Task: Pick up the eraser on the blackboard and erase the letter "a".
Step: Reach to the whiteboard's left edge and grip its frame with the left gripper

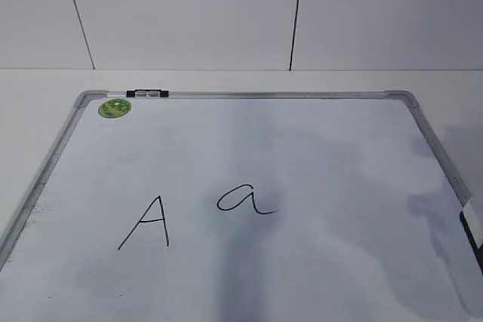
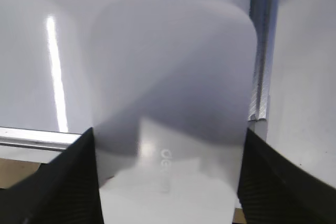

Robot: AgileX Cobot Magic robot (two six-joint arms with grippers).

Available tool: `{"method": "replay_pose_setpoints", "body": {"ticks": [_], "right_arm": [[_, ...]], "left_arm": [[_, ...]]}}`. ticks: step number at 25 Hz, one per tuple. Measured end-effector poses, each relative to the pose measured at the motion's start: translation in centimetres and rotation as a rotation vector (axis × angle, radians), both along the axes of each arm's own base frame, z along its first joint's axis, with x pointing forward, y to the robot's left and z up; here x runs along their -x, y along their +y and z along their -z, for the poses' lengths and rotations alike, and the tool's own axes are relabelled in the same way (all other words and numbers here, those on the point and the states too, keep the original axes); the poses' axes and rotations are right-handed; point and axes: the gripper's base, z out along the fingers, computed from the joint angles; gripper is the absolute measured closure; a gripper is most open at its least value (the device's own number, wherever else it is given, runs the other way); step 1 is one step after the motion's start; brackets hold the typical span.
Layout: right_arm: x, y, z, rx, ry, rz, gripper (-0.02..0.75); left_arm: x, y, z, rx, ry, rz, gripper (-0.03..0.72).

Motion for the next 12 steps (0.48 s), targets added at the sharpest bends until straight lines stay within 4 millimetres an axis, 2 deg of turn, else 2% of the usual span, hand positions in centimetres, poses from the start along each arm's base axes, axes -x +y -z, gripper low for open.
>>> {"method": "replay_pose_setpoints", "body": {"ticks": [5,12], "right_arm": [[0.1,0.2,-1.2,-0.019,-0.031,0.0,0.166],[0.4,0.6,-1.5,-0.063,-0.036,-0.024,0.166]], "left_arm": [[0.0,0.0,0.0,0.0,0.0,0.0,0.453],[0.0,0.0,0.0,0.0,-0.002,0.0,0.453]]}}
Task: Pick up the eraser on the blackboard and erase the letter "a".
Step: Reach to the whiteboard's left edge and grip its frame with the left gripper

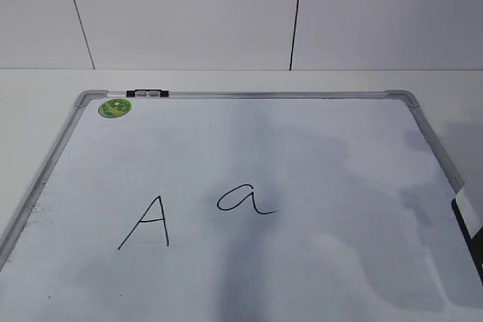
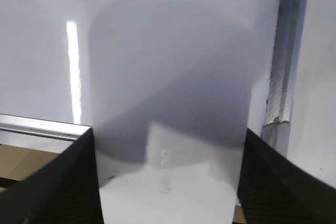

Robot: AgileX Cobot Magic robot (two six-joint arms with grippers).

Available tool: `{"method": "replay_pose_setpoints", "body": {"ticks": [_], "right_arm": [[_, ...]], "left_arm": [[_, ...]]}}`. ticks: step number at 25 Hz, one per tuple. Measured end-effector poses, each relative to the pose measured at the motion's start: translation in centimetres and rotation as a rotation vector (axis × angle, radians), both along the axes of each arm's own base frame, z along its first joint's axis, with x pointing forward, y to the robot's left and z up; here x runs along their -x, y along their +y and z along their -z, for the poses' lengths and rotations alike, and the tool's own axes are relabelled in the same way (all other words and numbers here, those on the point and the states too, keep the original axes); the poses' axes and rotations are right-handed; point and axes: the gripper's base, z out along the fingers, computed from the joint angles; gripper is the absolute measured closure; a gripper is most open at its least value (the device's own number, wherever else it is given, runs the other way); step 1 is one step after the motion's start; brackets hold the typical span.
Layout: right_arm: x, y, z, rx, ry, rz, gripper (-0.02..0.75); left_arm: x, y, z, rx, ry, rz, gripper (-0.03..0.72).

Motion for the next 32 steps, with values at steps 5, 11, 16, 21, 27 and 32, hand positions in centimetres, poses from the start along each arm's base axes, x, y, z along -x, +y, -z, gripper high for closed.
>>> {"method": "replay_pose_setpoints", "body": {"ticks": [5,11,16,21,27,32], "right_arm": [[0.0,0.1,0.0,-0.006,-0.001,-0.002,0.166],[0.1,0.1,0.0,-0.005,0.004,-0.007,0.166],[0.1,0.1,0.0,-0.014,0.006,-0.006,0.166],[0.1,0.2,0.0,-0.02,0.005,-0.009,0.166],[0.1,0.2,0.0,-0.019,0.006,-0.013,0.166],[0.1,0.2,0.0,-0.02,0.006,-0.015,0.166]], "left_arm": [[0.0,-0.2,0.0,0.018,-0.001,0.012,0.453],[0.3,-0.3,-1.2,0.033,-0.044,0.019,0.441],[-0.7,-0.4,-3.6,0.033,0.013,0.026,0.434],[-4.6,-0.6,-4.6,0.057,0.178,0.035,0.432],[-10.3,-1.0,-3.3,0.109,0.384,0.032,0.431],[-14.5,-1.0,-1.5,0.121,0.497,0.003,0.431]]}}
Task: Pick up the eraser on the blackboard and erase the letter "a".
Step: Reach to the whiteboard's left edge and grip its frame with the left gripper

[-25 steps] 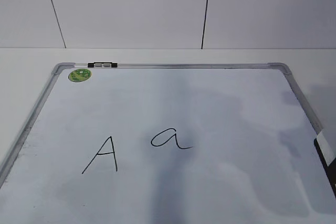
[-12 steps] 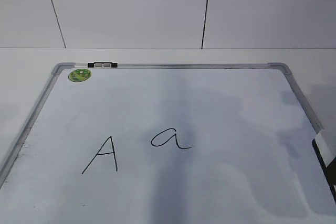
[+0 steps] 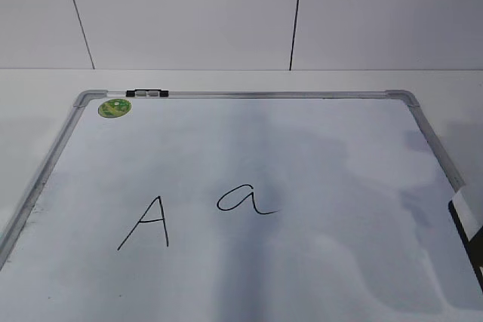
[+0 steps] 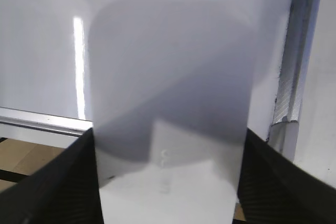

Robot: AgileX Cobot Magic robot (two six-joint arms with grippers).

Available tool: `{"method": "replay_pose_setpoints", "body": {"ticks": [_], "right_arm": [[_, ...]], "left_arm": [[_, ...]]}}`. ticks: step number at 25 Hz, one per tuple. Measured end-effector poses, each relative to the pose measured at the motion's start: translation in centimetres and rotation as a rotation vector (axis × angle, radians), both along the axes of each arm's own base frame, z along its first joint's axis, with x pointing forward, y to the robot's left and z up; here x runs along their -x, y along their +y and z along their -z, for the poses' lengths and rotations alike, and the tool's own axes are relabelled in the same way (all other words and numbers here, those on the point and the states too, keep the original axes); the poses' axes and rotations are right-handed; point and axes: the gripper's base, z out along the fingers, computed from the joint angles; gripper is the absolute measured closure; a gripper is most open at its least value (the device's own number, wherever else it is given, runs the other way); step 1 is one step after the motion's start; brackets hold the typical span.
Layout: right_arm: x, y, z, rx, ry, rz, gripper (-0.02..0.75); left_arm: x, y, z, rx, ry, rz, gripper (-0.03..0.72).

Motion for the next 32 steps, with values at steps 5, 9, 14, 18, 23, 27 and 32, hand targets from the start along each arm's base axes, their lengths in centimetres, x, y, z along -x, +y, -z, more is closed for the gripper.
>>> {"method": "replay_pose_setpoints", "body": {"ticks": [5,9,14,18,23,27,32], "right_arm": [[0.0,0.0,0.0,0.0,0.002,0.0,0.166],[-0.1,0.0,0.0,-0.001,-0.007,0.002,0.166],[-0.1,0.0,0.0,-0.001,-0.012,0.004,0.166],[-0.1,0.0,0.0,-0.001,-0.012,0.004,0.166],[-0.2,-0.1,-0.1,0.01,-0.018,0.001,0.166],[-0.9,-0.2,0.0,0.031,-0.012,-0.005,0.166],[-2.6,-0.2,0.1,0.035,0.003,-0.005,0.166]], "left_arm": [[-3.8,0.0,1.9,-0.004,0.105,-0.017,0.414],[-6.6,0.0,2.9,-0.007,0.18,-0.019,0.363],[-10.0,0.0,3.6,-0.023,0.21,-0.003,0.311],[-12.3,0.0,4.4,-0.033,0.235,0.0,0.281],[-14.4,0.0,6.6,-0.044,0.311,0.017,0.277],[-16.0,0.0,8.0,-0.048,0.348,0.026,0.277],[-17.8,0.0,8.6,-0.065,0.347,0.041,0.276]]}}
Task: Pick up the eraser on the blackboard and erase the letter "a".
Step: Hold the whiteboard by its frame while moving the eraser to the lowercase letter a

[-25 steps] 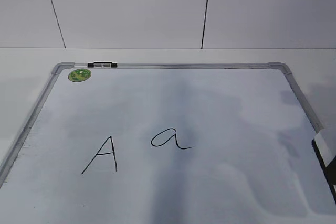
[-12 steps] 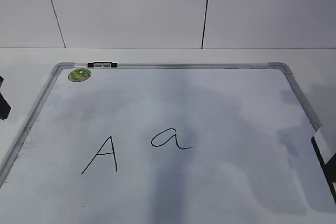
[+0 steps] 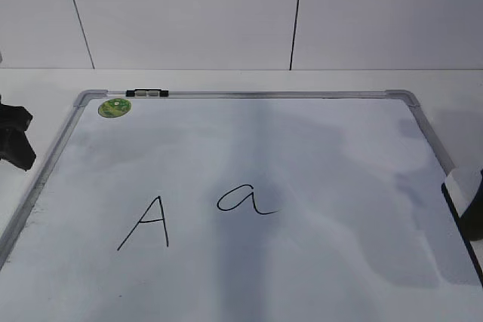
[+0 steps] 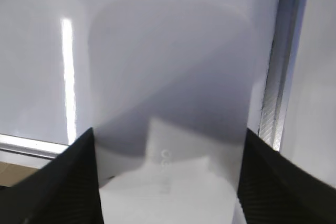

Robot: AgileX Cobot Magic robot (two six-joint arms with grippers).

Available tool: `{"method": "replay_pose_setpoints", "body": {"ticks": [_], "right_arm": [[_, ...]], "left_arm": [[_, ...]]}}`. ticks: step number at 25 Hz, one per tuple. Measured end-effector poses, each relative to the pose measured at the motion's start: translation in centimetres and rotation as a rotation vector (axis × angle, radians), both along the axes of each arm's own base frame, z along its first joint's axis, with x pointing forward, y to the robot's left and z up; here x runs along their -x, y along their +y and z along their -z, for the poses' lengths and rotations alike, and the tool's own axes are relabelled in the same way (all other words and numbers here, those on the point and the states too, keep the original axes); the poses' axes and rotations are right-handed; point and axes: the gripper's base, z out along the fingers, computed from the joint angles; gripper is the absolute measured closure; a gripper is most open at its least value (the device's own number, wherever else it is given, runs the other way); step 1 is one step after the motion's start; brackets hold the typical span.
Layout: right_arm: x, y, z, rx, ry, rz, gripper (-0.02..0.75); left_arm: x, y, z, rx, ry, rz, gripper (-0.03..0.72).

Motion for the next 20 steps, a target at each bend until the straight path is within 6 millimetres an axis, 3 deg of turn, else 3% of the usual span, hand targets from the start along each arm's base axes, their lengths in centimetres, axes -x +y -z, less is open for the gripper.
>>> {"method": "replay_pose_setpoints", "body": {"ticks": [10,16,20], "right_arm": [[-2.4,0.8,0.0,-0.018,-0.001,-0.038,0.166],[-3.0,2.3,0.8,-0.014,0.009,-0.097,0.166],[-3.1,2.8,1.0,-0.013,0.0,-0.112,0.166]], "left_arm": [[-2.6,0.0,2.9,-0.012,0.095,0.024,0.278],[-3.9,-0.1,3.5,-0.008,0.123,0.031,0.388],[-4.2,-0.1,4.3,-0.005,0.167,0.039,0.407]]}}
